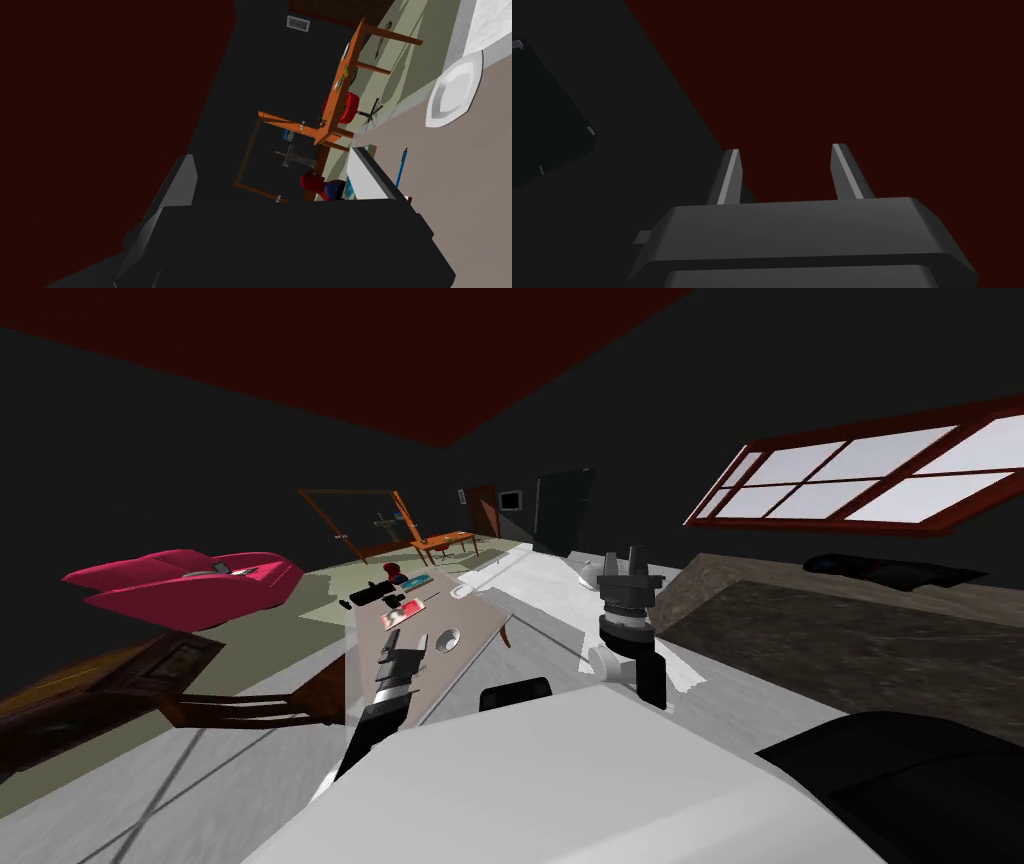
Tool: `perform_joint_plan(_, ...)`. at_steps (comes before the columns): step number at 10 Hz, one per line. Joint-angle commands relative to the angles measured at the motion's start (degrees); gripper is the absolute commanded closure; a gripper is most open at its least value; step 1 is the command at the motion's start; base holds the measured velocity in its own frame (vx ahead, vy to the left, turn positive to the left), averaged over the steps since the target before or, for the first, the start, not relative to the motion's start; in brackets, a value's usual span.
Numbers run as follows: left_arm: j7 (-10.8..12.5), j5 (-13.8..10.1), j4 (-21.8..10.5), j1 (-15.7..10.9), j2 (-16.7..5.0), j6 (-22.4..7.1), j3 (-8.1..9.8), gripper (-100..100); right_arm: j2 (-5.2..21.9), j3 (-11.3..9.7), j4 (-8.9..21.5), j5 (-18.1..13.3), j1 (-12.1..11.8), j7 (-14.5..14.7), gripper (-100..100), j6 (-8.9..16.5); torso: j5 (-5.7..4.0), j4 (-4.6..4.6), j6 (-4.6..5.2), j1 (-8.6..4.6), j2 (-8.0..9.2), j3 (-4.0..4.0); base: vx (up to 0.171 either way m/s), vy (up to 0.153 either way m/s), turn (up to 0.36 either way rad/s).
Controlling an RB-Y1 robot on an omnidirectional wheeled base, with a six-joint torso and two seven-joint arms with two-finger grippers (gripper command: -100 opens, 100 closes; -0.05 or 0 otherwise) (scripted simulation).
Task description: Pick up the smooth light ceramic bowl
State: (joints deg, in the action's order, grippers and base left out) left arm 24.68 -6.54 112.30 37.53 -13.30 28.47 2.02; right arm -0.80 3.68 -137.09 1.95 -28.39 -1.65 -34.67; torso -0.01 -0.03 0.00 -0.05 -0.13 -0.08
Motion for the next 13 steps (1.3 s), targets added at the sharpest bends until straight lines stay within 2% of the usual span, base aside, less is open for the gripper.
perform_joint_plan(1,2.1,0.3,-2.7,1.6,-0.9,-1.7,-0.51,-100,0.0,0.0,0.0,0.0,0.0,0.0,0,0.0,0.0,0.0,0.0,0.0,0.0,0.0,0.042,-0.019,-0.324)
perform_joint_plan(2,3.6,0.3,-4.9,2.4,-1.8,-2.1,-0.56,-100,0.0,0.0,0.0,0.0,0.0,0.0,0,0.0,0.0,0.0,0.01,-0.02,-0.01,-0.01,0.05,-0.017,-0.307)
perform_joint_plan(3,3.7,0.3,-5.1,2.4,-1.8,-2.1,-0.56,-100,0.0,0.0,0.0,0.0,0.0,0.0,0,0.0,-0.01,-0.01,-0.01,0.0,-0.03,-0.02,0.038,-0.012,-0.101)
perform_joint_plan(5,6.8,0.2,-9.3,4.0,-3.6,-3.0,-0.79,-100,0.0,0.0,0.0,0.0,0.0,0.0,0,0.0,-0.01,0.01,-0.02,-0.04,0.03,0.02,0.035,-0.028,-0.322)
perform_joint_plan(6,6.8,0.2,-10.0,4.0,-3.6,-3.0,-0.79,-100,0.0,0.0,0.0,0.0,0.0,0.0,0,0.0,-0.02,0.01,0.02,-0.06,0.03,0.02,0.026,-0.009,-0.126)
perform_joint_plan(7,8.4,0.2,-11.7,4.8,-4.4,-3.5,-0.95,-100,0.0,0.0,0.0,0.0,0.0,0.0,0,0.0,-0.01,0.01,-0.07,-0.01,0.06,0.03,0.024,-0.012,-0.189)
perform_joint_plan(8,8.4,0.2,-12.4,4.8,-4.4,-3.5,-0.95,-100,0.0,0.0,0.0,0.0,0.0,0.0,0,0.0,-0.01,0.02,-0.01,-0.01,0.06,0.04,0.019,-0.008,-0.115)
perform_joint_plan(10,11.6,0.2,-16.1,6.4,-6.0,-4.4,-1.35,-100,0.0,0.0,0.0,0.0,0.0,0.0,0,0.0,-0.02,0.02,-0.01,-0.03,0.07,0.04,0.035,-0.023,-0.31)
perform_joint_plan(11,11.6,0.2,-17.2,6.4,-6.0,-4.4,-1.35,-100,0.0,0.0,0.0,0.0,0.0,0.0,0,0.0,-0.02,0.01,-0.01,-0.04,0.02,0.01,0.038,-0.006,-0.108)
perform_joint_plan(13,14.8,0.2,-22.0,8.0,-7.5,-5.5,-1.8,-100,0.0,0.0,0.0,0.0,0.0,0.0,0,0.0,-0.01,0.01,-0.03,0.01,0.03,0.02,0.044,-0.004,-0.323)
